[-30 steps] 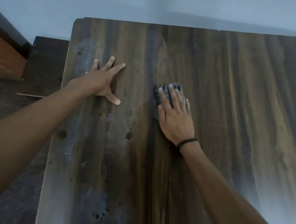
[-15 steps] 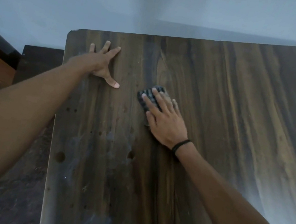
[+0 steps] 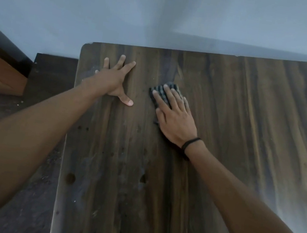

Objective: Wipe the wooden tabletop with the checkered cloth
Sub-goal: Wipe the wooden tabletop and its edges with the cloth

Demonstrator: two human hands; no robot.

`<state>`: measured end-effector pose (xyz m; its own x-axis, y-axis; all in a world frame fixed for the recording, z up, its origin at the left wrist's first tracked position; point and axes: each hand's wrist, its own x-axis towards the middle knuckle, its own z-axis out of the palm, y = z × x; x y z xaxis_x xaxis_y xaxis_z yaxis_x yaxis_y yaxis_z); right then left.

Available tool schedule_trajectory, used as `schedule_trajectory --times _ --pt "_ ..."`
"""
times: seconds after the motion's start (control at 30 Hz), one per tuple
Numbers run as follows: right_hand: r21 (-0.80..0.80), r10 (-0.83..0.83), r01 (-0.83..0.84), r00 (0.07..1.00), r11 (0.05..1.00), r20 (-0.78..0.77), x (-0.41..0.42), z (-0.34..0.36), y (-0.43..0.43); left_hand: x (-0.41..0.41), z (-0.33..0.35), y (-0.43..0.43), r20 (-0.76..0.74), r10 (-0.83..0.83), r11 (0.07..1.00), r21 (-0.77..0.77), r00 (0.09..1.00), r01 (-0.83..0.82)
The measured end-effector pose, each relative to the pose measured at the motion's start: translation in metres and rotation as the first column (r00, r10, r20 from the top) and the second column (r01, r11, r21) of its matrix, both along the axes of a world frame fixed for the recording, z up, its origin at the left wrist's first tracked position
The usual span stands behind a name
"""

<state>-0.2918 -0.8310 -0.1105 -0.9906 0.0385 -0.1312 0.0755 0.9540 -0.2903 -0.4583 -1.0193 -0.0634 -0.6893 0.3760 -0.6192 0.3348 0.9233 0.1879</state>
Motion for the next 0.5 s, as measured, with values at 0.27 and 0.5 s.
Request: schedule_trajectory --times 0.27,0.5 --pt "-0.016 -0.106 0.106 0.994 0.994 -0.001 -0.052 0.000 0.009 -0.001 -0.004 0.001 -0.009 -0.008 1.000 -0.014 1.000 0.008" --pt "-0.049 -0.253 0.254 0.967 0.966 0.027 -0.108 0.009 0.050 -0.004 -0.007 0.000 -0.018 -0.012 1.000 0.010 1.000 0.013"
